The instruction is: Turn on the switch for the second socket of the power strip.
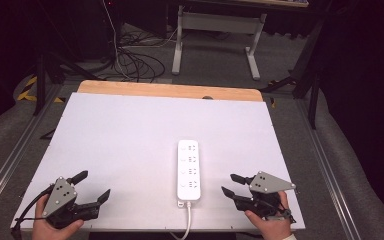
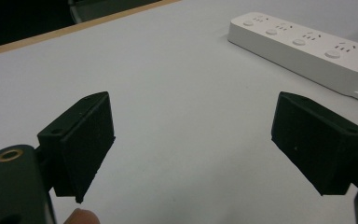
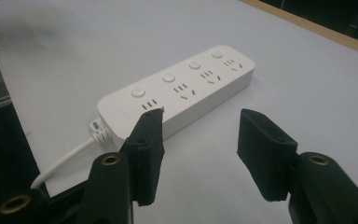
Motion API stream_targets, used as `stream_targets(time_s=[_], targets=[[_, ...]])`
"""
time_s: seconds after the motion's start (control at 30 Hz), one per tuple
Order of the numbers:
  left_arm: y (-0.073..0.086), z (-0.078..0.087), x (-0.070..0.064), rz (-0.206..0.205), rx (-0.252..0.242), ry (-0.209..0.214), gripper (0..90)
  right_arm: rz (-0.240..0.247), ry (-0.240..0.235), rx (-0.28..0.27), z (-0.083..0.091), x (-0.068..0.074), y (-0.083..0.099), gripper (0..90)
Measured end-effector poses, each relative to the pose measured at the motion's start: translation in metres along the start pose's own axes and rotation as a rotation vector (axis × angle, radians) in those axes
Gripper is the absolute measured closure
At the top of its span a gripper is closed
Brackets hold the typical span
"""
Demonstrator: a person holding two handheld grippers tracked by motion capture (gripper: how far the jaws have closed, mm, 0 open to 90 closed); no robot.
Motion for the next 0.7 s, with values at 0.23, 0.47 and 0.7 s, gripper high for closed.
stream_targets(time_s=[0.23,0.47,0.7], targets=[[0.001,0.000,0.000,0.000,0.006,-0.002,13.4,0.016,-0.036,-0.003,-0.007,0.005,-0.022,52.3],[0.001,-0.001,0.000,-0.002,0.006,-0.002,13.5,0.034,-0.071,-0.006,-0.017,0.012,-0.038,55.1],[0.001,-0.001,0.000,-0.002,0.006,-0.003,13.5,0.039,-0.085,0.011,-0.035,0.014,-0.052,56.4]])
Point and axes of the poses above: each handheld gripper's, and its own axes: z roughly backward along the jaws, y roughly out of its underside, x roughly to its left, the point moved 10 cm from there along -z, roughly forward along the jaws, and after that the axes turned 8 degrees about x, right-handed, at the moved point
